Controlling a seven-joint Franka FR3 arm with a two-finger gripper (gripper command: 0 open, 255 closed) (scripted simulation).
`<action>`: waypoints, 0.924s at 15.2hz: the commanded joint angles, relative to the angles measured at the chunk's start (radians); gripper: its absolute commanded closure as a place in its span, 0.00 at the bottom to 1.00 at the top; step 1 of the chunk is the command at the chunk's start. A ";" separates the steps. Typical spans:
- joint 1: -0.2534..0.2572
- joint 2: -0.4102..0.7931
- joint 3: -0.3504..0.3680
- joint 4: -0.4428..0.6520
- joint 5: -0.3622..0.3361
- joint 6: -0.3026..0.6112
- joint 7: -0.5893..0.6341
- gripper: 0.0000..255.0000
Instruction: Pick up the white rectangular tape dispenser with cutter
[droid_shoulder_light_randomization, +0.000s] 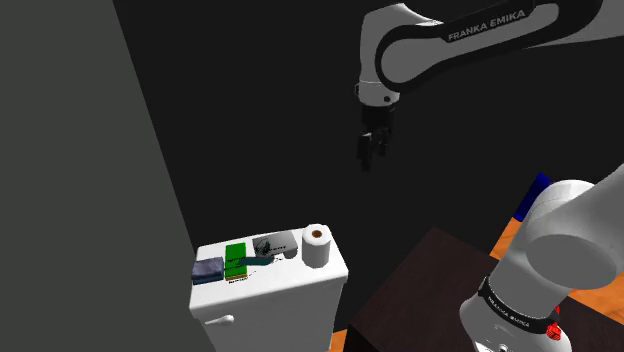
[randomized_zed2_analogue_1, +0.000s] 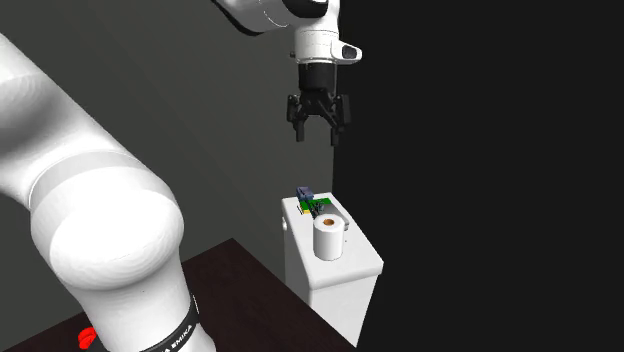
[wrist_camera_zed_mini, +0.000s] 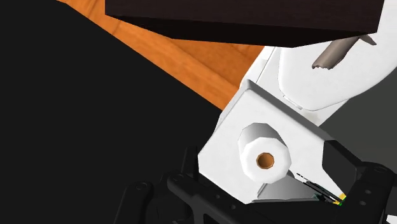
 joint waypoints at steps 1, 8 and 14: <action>0.009 0.081 0.018 0.021 0.013 0.055 0.026 0.00; 0.029 0.338 0.056 0.106 0.034 0.208 0.084 0.00; 0.050 0.568 0.080 0.227 0.035 0.302 0.132 0.00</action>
